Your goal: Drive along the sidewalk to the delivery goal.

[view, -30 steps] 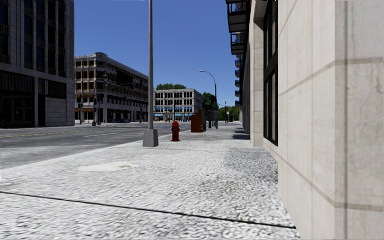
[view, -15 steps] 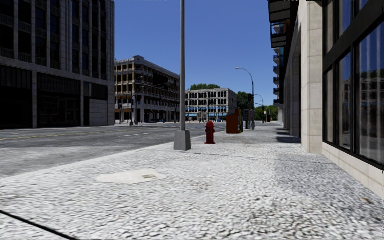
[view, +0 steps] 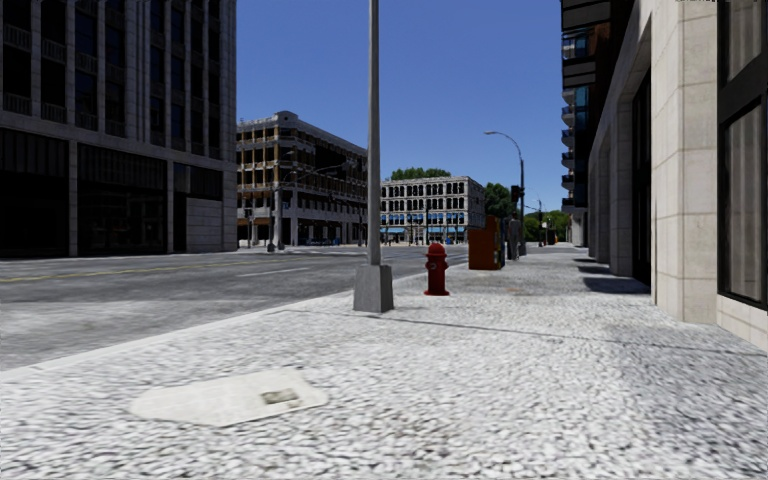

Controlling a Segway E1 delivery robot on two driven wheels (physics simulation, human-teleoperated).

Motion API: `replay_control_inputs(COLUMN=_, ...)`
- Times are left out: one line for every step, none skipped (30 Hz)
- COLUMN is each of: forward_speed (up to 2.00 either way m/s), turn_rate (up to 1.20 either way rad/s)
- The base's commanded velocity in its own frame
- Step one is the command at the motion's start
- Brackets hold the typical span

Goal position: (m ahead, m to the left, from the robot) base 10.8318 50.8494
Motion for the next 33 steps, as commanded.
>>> replay_control_inputs(forward_speed=2.00, turn_rate=-0.02)
replay_control_inputs(forward_speed=2.00, turn_rate=-0.15)
replay_control_inputs(forward_speed=1.99, turn_rate=-0.24)
replay_control_inputs(forward_speed=1.99, turn_rate=-0.28)
replay_control_inputs(forward_speed=1.99, turn_rate=-0.28)
replay_control_inputs(forward_speed=1.99, turn_rate=-0.28)
replay_control_inputs(forward_speed=1.99, turn_rate=-0.28)
replay_control_inputs(forward_speed=1.99, turn_rate=-0.28)
replay_control_inputs(forward_speed=1.99, turn_rate=-0.28)
replay_control_inputs(forward_speed=1.99, turn_rate=-0.28)
replay_control_inputs(forward_speed=1.99, turn_rate=-0.29)
replay_control_inputs(forward_speed=1.99, turn_rate=-0.29)
replay_control_inputs(forward_speed=1.99, turn_rate=-0.29)
replay_control_inputs(forward_speed=1.99, turn_rate=-0.29)
replay_control_inputs(forward_speed=1.99, turn_rate=-0.30)
replay_control_inputs(forward_speed=1.99, turn_rate=-0.30)
replay_control_inputs(forward_speed=1.99, turn_rate=-0.31)
replay_control_inputs(forward_speed=1.99, turn_rate=-0.31)
replay_control_inputs(forward_speed=1.99, turn_rate=-0.31)
replay_control_inputs(forward_speed=1.99, turn_rate=-0.31)
replay_control_inputs(forward_speed=1.99, turn_rate=-0.31)
replay_control_inputs(forward_speed=1.99, turn_rate=-0.31)
replay_control_inputs(forward_speed=1.99, turn_rate=-0.32)
replay_control_inputs(forward_speed=1.99, turn_rate=-0.33)
replay_control_inputs(forward_speed=1.99, turn_rate=-0.34)
replay_control_inputs(forward_speed=1.99, turn_rate=-0.35)
replay_control_inputs(forward_speed=1.99, turn_rate=-0.35)
replay_control_inputs(forward_speed=1.99, turn_rate=-0.37)
replay_control_inputs(forward_speed=1.99, turn_rate=-0.39)
replay_control_inputs(forward_speed=1.99, turn_rate=-0.40)
replay_control_inputs(forward_speed=1.99, turn_rate=-0.41)
replay_control_inputs(forward_speed=1.98, turn_rate=-0.42)
replay_control_inputs(forward_speed=1.89, turn_rate=-0.42)
